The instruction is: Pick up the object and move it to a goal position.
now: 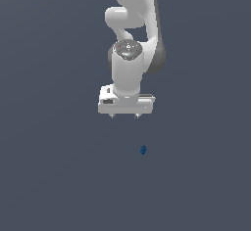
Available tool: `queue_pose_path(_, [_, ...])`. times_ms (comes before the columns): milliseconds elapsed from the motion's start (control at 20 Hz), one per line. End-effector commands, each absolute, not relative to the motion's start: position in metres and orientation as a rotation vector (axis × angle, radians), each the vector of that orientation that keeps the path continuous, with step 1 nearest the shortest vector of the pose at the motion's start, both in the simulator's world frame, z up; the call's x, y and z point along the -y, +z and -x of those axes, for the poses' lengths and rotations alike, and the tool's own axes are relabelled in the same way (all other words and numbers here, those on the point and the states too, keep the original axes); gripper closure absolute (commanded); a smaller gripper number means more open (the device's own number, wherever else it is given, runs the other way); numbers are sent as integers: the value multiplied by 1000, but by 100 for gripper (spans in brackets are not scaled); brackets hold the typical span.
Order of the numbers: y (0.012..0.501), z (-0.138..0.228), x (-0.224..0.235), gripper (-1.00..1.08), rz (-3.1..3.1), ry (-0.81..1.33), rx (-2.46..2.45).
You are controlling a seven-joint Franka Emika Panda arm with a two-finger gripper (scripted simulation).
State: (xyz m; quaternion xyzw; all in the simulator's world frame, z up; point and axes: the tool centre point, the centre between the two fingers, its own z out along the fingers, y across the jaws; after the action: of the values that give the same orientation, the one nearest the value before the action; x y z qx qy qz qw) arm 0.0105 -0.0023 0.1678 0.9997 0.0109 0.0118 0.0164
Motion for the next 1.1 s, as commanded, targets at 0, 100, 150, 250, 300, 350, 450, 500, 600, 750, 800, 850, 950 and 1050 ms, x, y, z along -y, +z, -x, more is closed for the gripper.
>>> queue_pose_path(0, [167, -11, 2, -92, -3109, 37, -24])
queue_pose_path(100, [167, -13, 1, -92, -3110, 36, -5])
queue_pose_path(150, [166, -13, 0, -92, -3110, 36, 7])
queue_pose_path(250, [165, -15, -1, -92, -3111, 36, 37])
queue_pose_path(300, [164, -16, -2, -92, -3112, 35, 54])
queue_pose_path(350, [163, -18, -2, -92, -3112, 35, 73])
queue_pose_path(450, [162, -21, -4, -92, -3113, 35, 117])
queue_pose_path(500, [161, -22, -6, -92, -3113, 34, 142])
queue_pose_path(600, [158, -26, -8, -92, -3112, 33, 198])
queue_pose_path(750, [154, -32, -13, -92, -3107, 31, 295])
queue_pose_path(800, [153, -35, -14, -92, -3105, 30, 332])
queue_pose_path(850, [151, -37, -16, -92, -3102, 29, 370])
queue_pose_path(950, [147, -42, -20, -92, -3094, 27, 449])
queue_pose_path(1050, [144, -47, -24, -92, -3084, 25, 527])
